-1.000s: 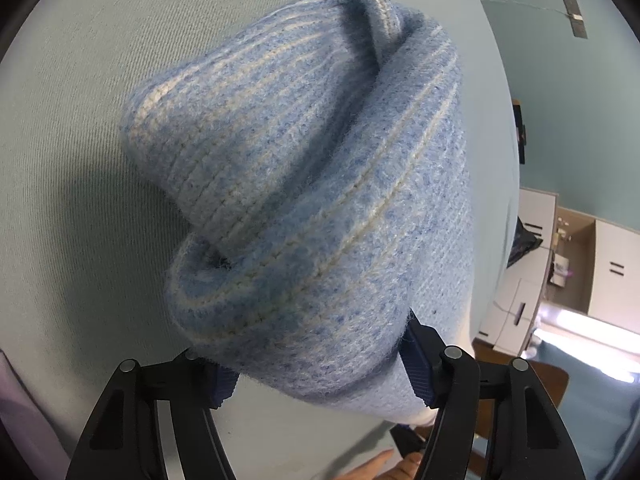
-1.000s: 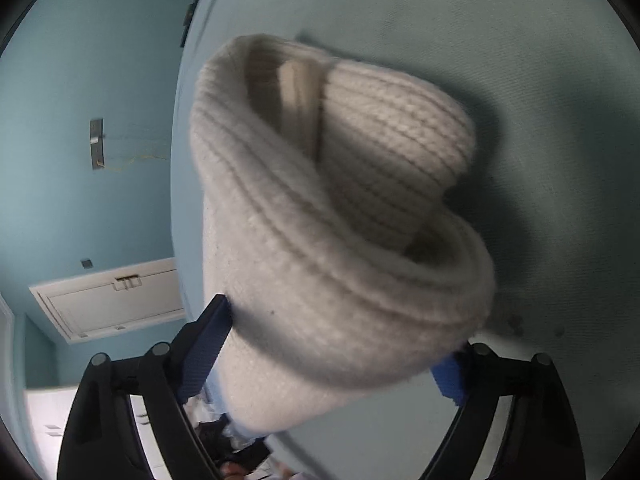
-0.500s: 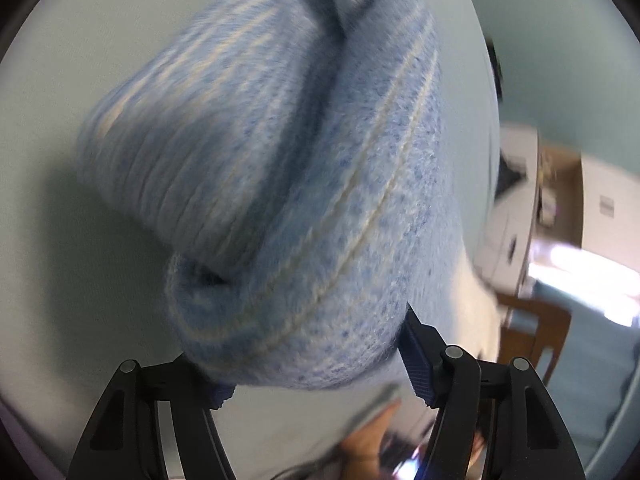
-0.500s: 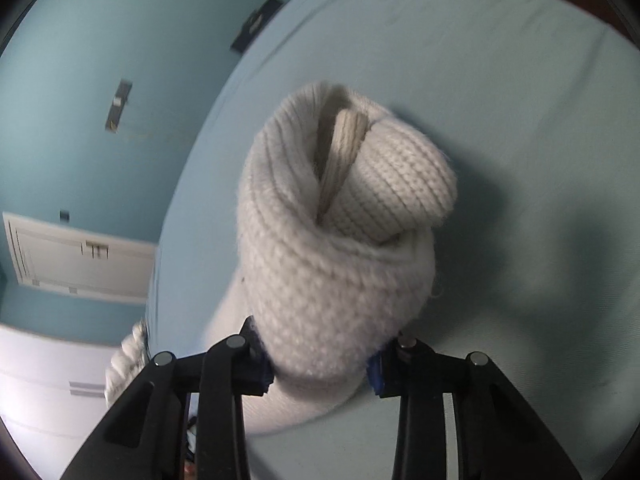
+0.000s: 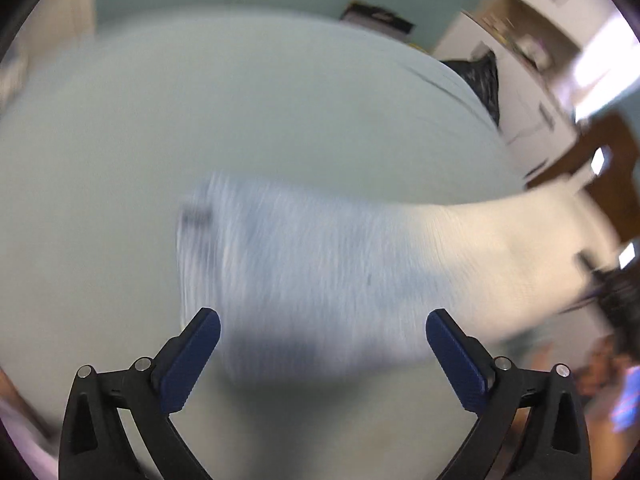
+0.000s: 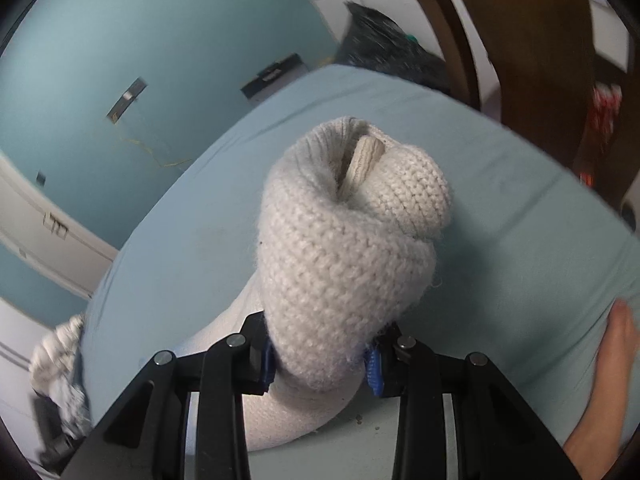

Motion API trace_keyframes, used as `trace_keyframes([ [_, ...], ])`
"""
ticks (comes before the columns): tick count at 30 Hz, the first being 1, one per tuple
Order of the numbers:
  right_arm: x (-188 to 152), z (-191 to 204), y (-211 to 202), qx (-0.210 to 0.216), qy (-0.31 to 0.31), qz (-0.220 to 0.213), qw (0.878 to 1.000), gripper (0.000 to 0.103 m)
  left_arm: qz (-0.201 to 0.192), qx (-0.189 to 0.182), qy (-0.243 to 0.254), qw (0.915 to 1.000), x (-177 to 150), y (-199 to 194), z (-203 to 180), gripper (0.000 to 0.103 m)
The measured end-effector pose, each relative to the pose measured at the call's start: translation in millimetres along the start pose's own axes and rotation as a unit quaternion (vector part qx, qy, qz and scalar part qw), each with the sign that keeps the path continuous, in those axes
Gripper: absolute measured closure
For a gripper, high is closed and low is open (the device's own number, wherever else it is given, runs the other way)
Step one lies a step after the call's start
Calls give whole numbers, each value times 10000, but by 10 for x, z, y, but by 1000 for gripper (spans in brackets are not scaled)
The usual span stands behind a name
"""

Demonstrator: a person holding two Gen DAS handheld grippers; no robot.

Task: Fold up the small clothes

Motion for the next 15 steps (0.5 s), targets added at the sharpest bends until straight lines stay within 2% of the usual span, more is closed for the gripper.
trace_keyframes([
  [2,-52,76,-59,36,-268,-159,9995,74,-121,257,581,9979,213,120,-295,0],
  [3,-77,129,-109,64,-402,-237,9989,74,-202,160,926,9954,308,217,-468,0],
  [5,-111,75,-209,130,-635,-348,9973,74,-283,157,1339,9905,347,389,-766,0],
  [7,-160,158,-278,212,-873,-478,9948,74,-227,461,1815,9821,272,604,-1035,0],
  [8,-180,168,-302,246,-968,-530,9936,74,-170,695,2142,9742,197,730,-1188,0],
  [9,-197,197,-320,283,-1069,-587,9921,74,-277,958,2409,9654,125,794,-1301,0],
  [11,-223,284,-298,411,-1249,-600,9895,74,-372,1145,2820,9518,24,894,-1414,0],
  [12,-255,322,-268,482,-1354,-531,9882,74,-301,1080,2946,9490,-1,975,-1410,0],
  [13,-294,366,-215,494,-1491,-509,9863,74,-208,982,2946,9503,-2,1025,-1381,0],
  [15,-386,457,-117,461,-1777,-497,9817,74,227,545,2577,9644,50,1121,-1208,0],
])
Point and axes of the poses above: each gripper's, at about its wrist camera, not at the fingertips, and y roughly the way its jaws point, z to its left, x to its top, the point moved 1 cm from there along y, roughly the way its jaws point, and after that the axes turned 15 degrees about y, right-handed, at the moved point
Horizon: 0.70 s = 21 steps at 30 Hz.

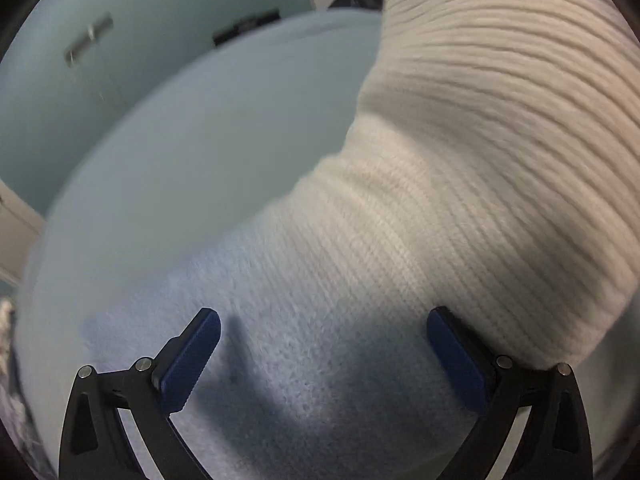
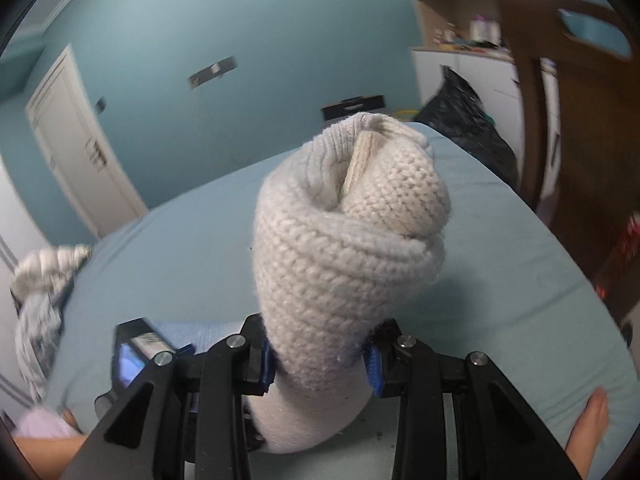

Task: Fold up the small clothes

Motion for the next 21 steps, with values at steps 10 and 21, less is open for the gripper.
trace_keyframes([
  [10,-51,154,-55,99,-420,-222,9988,74,-699,198,-1577,9848,229,-502,787,0],
  [21,-217,343,-185,850,-781,-348,9927,74,-48,-161,-1345,9908,270,239,720,0],
])
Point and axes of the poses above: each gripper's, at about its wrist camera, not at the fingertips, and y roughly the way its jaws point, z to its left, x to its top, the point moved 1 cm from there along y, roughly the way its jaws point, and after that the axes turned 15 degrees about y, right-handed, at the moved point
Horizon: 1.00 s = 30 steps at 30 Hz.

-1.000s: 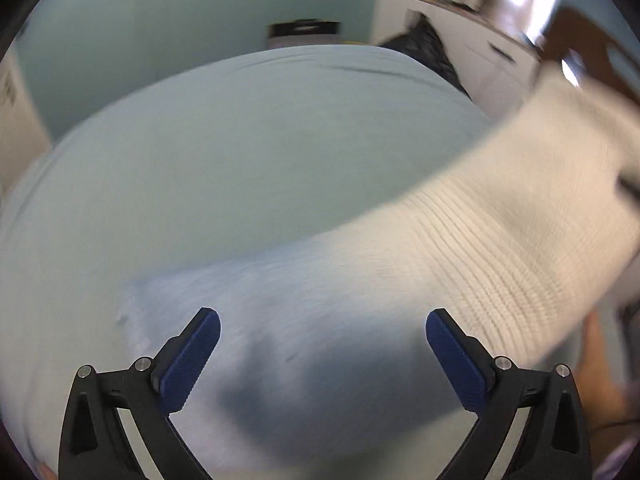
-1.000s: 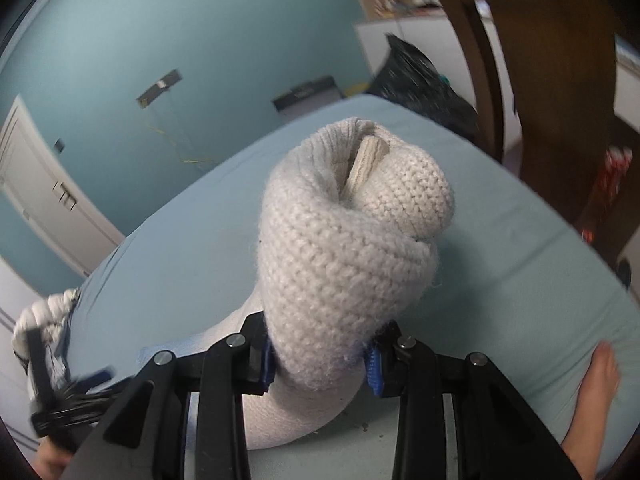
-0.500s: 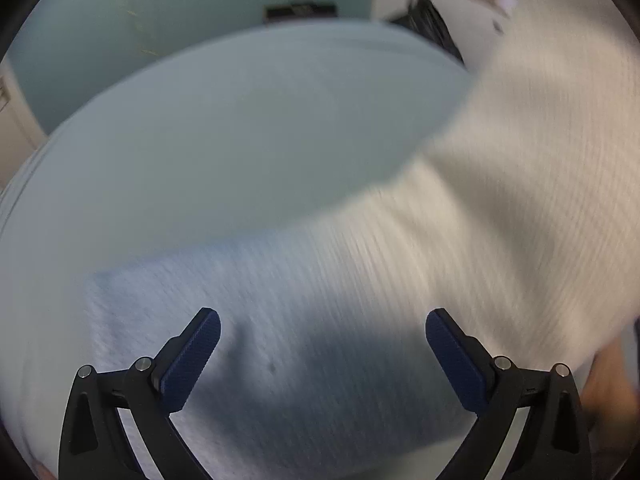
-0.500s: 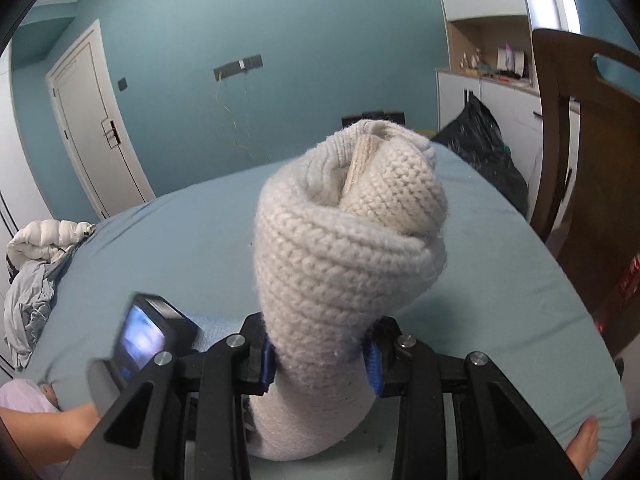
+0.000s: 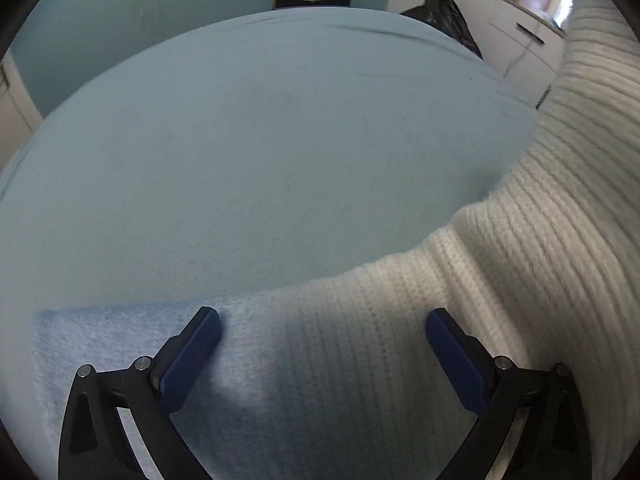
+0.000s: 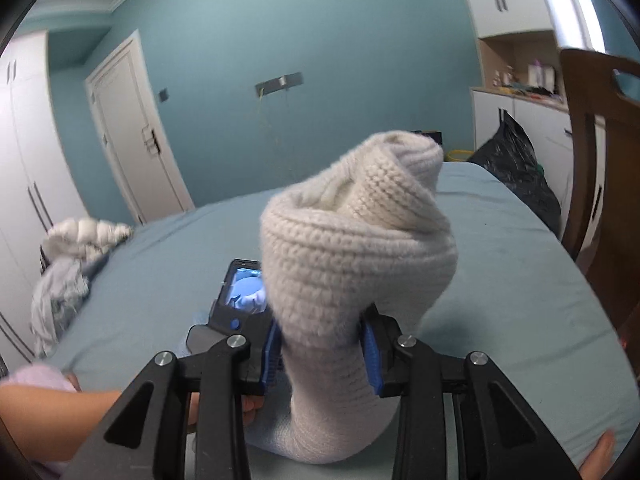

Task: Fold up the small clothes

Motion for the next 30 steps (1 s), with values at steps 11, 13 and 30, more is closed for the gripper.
trace_keyframes([
  [11,27,-457,310,-405,749,239,9961,82,-239,699,412,9964,-594,-568,109,0],
  [13,48,-572,339,-528,894,267,9942,84,-214,727,579,9954,-611,-520,-9,0],
  [30,-684,-1707,616,-1895,3673,2216,8832,10,-313,681,1276,9890,-537,-207,-577,0],
])
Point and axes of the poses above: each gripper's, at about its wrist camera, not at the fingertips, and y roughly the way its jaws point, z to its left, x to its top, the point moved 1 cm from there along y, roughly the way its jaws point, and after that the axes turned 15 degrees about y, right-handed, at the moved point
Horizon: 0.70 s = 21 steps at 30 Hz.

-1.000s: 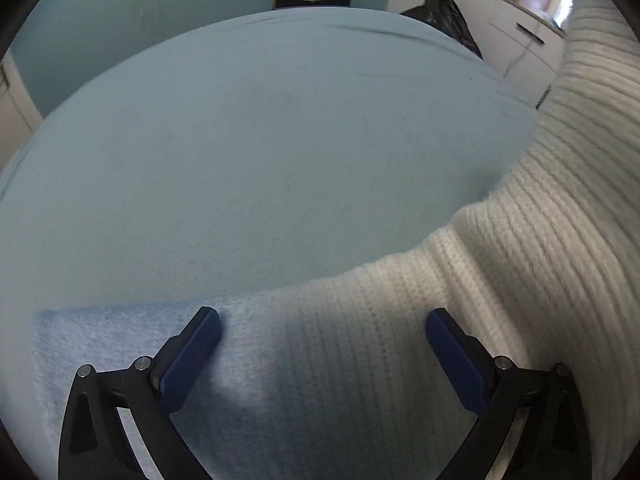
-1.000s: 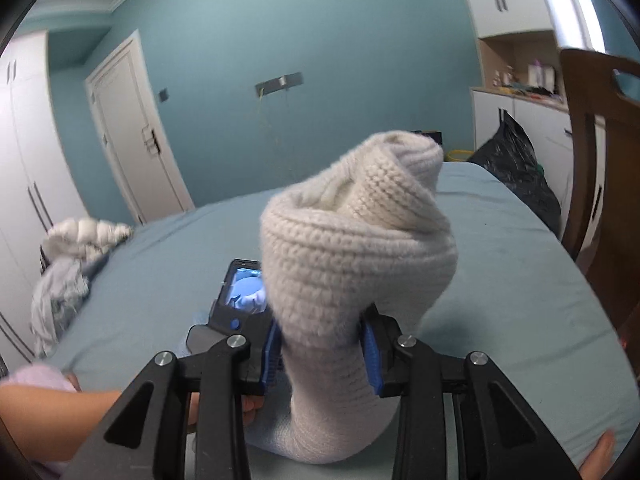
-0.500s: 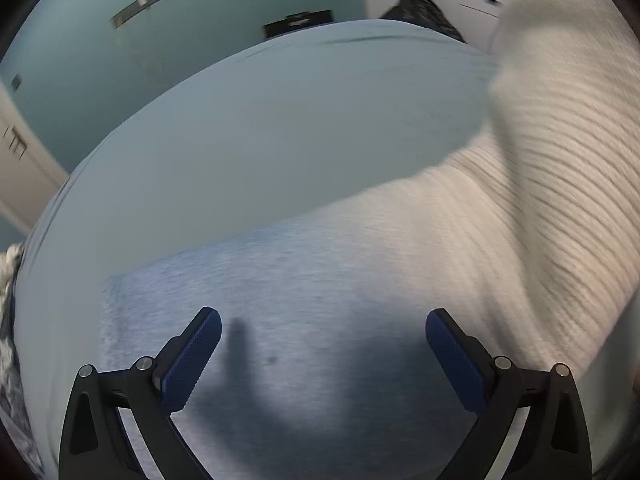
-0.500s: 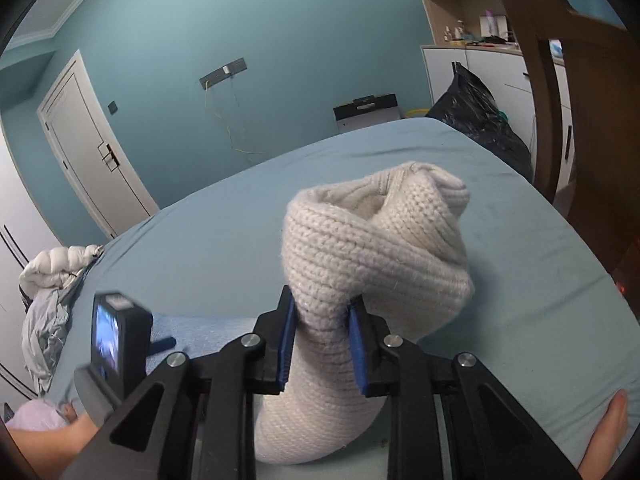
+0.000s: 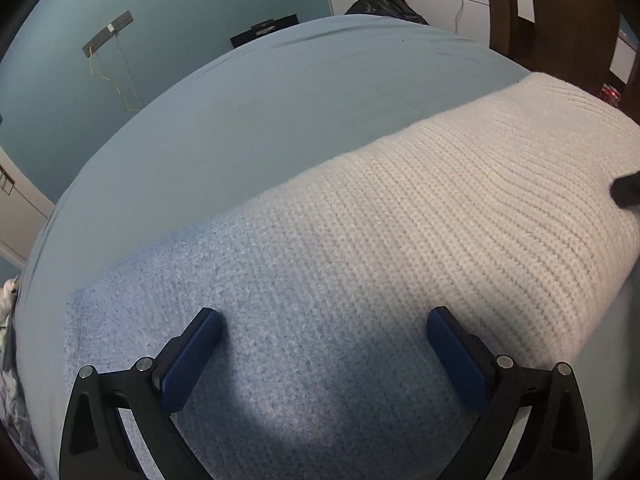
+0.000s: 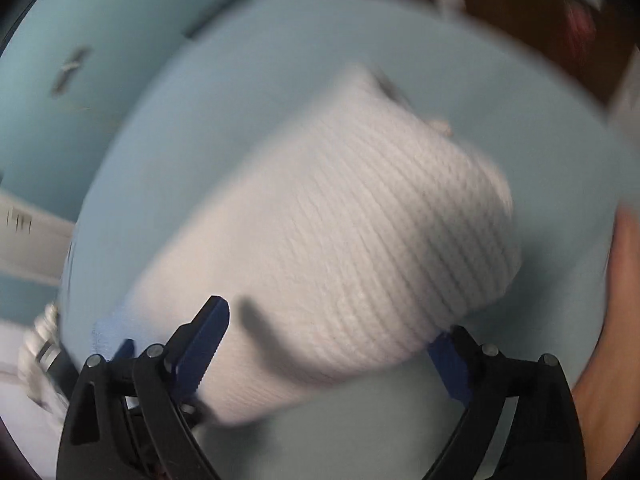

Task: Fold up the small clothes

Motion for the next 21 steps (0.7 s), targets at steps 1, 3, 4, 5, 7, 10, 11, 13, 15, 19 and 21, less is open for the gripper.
trace_keyframes([
  [1,38,-218,85,245,434,426,9978,10,-6,-13,-17,10000,14,3,9,0],
  [3,43,-541,170,942,1285,1131,9807,10,5,-37,-24,10000,-2,-2,10,0],
  [4,32,-669,206,1259,1658,1446,9673,10,11,-33,-21,10000,29,-11,-171,0],
  [5,25,-780,228,1544,1973,1663,9537,10,11,-27,-27,10000,-11,63,-92,0],
  [7,68,-906,224,1899,2254,1555,9428,10,-2,3,-46,10000,-40,153,-96,0],
  [10,249,-793,223,2218,1893,1001,9513,10,39,37,-98,9999,16,111,-132,0],
  [11,310,-704,244,2180,1691,888,9571,10,81,31,-126,9999,28,112,-131,0],
  [13,369,-564,345,2073,1548,836,9623,8,134,21,-140,9998,79,110,-130,0],
  [15,335,-520,464,2029,1742,833,9600,5,148,21,-150,9998,87,110,-135,0],
  [19,265,-376,331,1926,1598,201,9680,40,135,-40,-215,9997,95,102,-107,0],
  [21,254,-196,186,1860,1076,-34,9766,51,116,-153,-323,9993,89,107,-70,0],
])
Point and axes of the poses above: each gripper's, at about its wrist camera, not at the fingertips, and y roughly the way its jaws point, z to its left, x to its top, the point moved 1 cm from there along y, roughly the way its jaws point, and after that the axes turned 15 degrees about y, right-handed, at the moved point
